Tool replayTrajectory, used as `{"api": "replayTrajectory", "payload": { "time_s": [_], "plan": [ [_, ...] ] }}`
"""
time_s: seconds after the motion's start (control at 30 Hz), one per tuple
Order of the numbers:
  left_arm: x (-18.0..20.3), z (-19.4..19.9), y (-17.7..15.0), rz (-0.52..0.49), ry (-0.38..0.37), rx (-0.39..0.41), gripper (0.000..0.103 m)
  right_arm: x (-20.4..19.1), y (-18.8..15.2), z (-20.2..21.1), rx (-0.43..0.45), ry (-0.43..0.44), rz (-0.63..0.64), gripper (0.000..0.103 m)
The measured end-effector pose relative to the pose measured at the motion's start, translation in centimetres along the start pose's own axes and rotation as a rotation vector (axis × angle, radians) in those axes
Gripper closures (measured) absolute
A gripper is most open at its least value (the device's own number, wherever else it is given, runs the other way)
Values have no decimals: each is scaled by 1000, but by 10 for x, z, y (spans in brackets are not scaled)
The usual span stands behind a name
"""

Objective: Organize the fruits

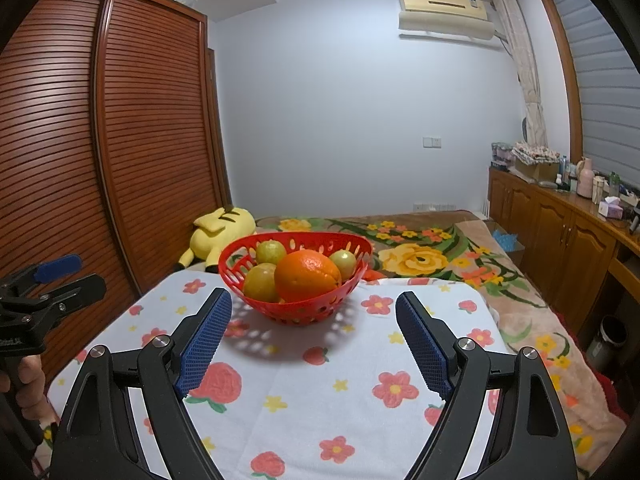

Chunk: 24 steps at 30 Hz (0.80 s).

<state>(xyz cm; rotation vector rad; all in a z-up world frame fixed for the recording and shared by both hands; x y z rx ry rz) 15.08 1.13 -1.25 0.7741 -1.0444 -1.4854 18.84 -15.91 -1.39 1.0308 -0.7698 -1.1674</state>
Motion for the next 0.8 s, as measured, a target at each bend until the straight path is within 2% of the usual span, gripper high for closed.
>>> {"api": "replayTrajectory", "payload": {
  "time_s": [0.8],
  "plan": [
    [1,2,2,-5,4,6,4,0,0,1,1,1,0,17]
  ]
}}
Point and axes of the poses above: each gripper's, at about its wrist camera, not at the fingertips, and z roughly against the way its jaws point, x to its right, y to its top, the point moved 9 cm from there along -z, roughly the way its jaws point, and after that the axes turned 3 degrees about -y, right-handed, at the moved point
